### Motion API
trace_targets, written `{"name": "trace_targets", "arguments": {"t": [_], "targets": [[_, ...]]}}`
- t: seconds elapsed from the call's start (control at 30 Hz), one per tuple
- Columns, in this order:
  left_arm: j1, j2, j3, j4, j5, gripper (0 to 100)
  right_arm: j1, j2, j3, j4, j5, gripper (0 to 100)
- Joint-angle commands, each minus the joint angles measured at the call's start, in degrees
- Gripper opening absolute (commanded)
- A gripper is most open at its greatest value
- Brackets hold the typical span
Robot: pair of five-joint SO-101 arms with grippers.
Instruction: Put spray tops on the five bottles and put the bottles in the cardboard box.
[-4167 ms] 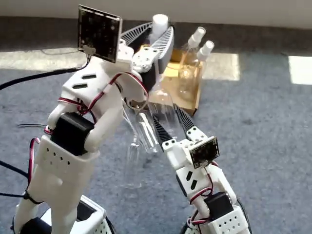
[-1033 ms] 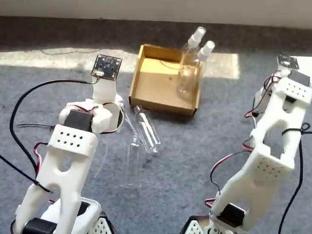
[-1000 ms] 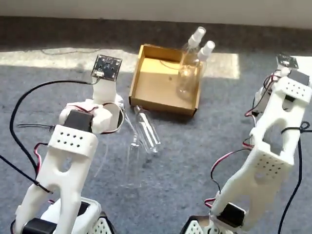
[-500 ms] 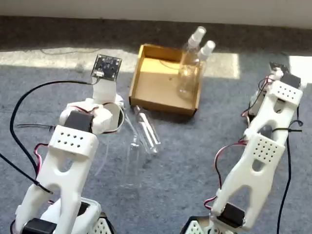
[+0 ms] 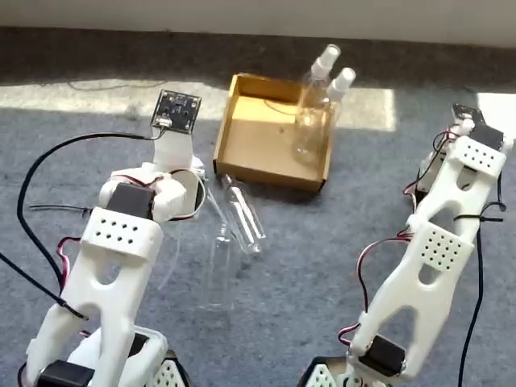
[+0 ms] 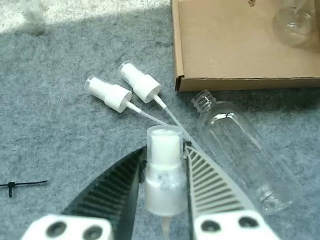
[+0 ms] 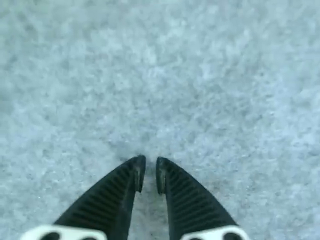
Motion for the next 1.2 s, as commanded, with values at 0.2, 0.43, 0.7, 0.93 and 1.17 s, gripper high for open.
{"name": "trace_targets", "arguments": {"t": [0.2, 0.43, 0.7, 0.93, 1.17], "targets": [[-0.75, -0.48, -0.4, -1.14, -0.35, 1, 1.8, -24.4, 9.89, 1.27, 0.35, 4.3], [-0.75, -0.48, -0.4, -1.14, -0.35, 1, 1.89, -52.79, 48.75, 0.84, 8.79, 16.4], [-0.75, -0.48, -0.4, -0.88, -0.35, 1, 5.14, -81.89, 82.77, -8.75, 11.69, 16.6], [-0.84, -0.48, -0.22, -0.88, -0.35, 1, 10.77, -83.82, 103.6, -22.46, 14.07, 23.2], [-0.84, -0.48, -0.22, -0.88, -0.35, 1, 10.77, -76.7, 104.84, -25.36, 16.97, 33.0]]}}
